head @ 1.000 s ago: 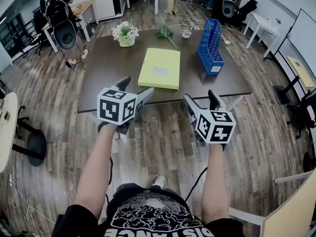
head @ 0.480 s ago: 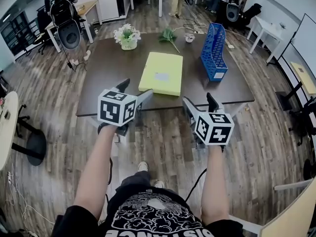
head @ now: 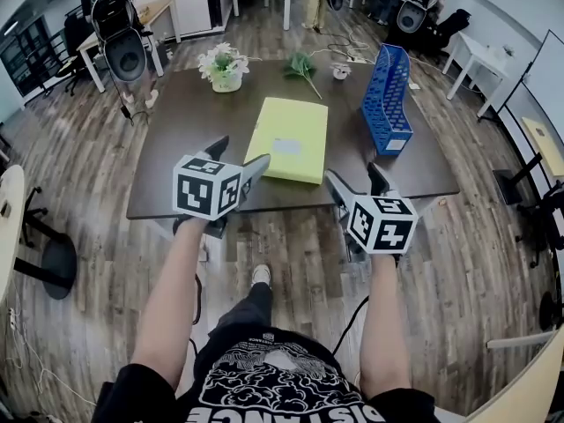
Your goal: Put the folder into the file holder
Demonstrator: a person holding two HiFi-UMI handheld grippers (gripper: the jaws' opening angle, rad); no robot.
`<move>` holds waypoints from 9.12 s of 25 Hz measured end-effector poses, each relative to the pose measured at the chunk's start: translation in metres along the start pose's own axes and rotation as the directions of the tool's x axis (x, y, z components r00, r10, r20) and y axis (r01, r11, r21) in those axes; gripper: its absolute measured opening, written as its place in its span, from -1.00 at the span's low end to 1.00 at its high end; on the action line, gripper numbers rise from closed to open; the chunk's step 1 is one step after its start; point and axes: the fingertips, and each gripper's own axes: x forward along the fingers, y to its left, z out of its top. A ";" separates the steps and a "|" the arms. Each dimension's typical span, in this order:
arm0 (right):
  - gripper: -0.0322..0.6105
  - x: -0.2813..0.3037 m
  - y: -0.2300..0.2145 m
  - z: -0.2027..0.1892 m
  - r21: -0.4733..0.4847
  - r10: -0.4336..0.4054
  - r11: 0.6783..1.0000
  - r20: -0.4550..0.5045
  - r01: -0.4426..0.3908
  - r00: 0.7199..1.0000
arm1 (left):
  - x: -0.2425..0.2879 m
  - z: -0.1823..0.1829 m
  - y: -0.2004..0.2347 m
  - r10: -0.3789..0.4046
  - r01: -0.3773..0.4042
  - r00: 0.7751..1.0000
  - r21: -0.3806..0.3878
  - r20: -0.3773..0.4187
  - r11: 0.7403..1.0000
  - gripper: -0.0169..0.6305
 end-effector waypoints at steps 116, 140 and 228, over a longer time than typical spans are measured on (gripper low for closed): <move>0.31 0.364 -0.123 -0.125 0.413 0.236 0.910 -0.581 0.033 0.779 | 0.357 -0.108 0.159 -0.355 0.137 0.798 -0.426 -0.488 0.894 0.34; 0.27 0.357 -0.124 -0.115 0.403 0.211 0.914 -0.558 0.040 0.802 | 0.351 -0.094 0.149 -0.366 0.146 0.800 -0.437 -0.475 0.887 0.19; 0.20 0.205 -0.059 0.062 -0.283 0.229 0.935 0.022 -0.214 0.973 | 0.164 0.049 0.075 0.144 -0.144 0.984 0.005 -0.102 0.990 0.19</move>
